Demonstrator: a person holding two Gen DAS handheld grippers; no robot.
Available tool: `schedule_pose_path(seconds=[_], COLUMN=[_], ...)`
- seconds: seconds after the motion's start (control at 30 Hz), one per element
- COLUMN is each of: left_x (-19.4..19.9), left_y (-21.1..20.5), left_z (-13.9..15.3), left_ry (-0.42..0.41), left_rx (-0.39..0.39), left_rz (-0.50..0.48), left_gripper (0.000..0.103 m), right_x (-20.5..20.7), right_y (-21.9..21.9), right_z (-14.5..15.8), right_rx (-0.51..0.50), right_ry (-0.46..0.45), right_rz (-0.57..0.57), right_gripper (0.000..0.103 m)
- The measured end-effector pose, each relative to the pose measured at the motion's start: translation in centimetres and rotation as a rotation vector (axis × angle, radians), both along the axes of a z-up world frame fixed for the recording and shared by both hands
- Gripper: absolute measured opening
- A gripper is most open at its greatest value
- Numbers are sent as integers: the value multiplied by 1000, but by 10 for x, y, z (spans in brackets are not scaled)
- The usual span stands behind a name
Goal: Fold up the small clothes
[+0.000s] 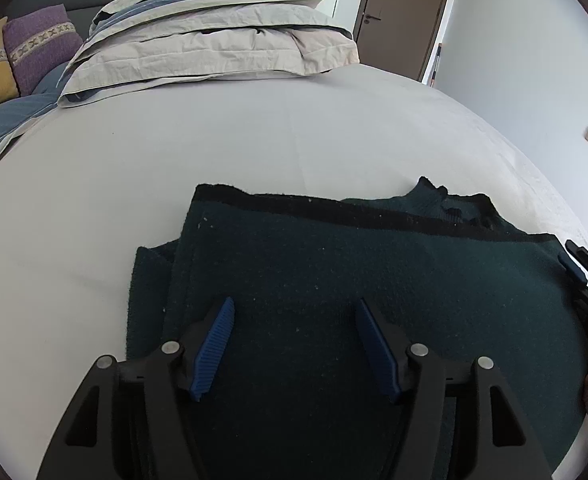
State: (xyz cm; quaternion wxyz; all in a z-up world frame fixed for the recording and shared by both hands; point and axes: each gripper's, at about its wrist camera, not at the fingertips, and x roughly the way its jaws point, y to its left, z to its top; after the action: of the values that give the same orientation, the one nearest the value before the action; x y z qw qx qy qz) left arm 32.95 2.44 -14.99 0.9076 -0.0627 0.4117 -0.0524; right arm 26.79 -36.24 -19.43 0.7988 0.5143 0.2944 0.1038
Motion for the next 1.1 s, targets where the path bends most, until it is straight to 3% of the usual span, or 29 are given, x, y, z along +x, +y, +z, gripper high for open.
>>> schedule_pose_path(seconds=[0.13, 0.2, 0.27, 0.33, 0.43, 0.53, 0.63, 0.67, 0.8, 0.93, 1.03, 1.1], left_x=[1, 1, 0, -1, -1, -1, -1, -1, -2, -2, -1, -5], left_y=[1, 1, 0, -2, -3, -3, -3, -3, -3, -2, 0, 0], left_z=[-1, -1, -1, -1, -1, -1, -1, -1, -1, -1, 2, 8], left_ry=[-1, -4, -7, -11, -13, -13, -13, -13, -18, -19, -3, 24], left_rx=[-6, -4, 5, 14, 20, 18, 18, 17, 9, 4, -7, -13], left_rz=[-5, -6, -5, -4, -3, -4, -4, -4, -5, -5, -6, -3], left_gripper=[67, 67, 68, 68, 68, 68, 68, 68, 68, 68, 68, 67], right_x=[-15, -22, -31, -42, -56, -54, -67, -74, -81, -107, -135, -154], right_y=[-20, -13, 7, 38, 108, 179, 215, 214, 174, 102, 53, 31], right_z=[14, 25, 37, 45, 51, 38, 25, 23, 16, 17, 25, 30], right_rx=[-110, -217, -276, -254, -247, -247, -280, -294, -184, -149, -219, -215], right_ry=[46, 105, 114, 102, 74, 108, 105, 93, 78, 79, 110, 127], right_rz=[-93, -99, -29, 52, 214, 387, 457, 450, 397, 196, 26, -60], right_gripper=[14, 15, 17, 20, 45, 46, 47, 45, 41, 41, 37, 38])
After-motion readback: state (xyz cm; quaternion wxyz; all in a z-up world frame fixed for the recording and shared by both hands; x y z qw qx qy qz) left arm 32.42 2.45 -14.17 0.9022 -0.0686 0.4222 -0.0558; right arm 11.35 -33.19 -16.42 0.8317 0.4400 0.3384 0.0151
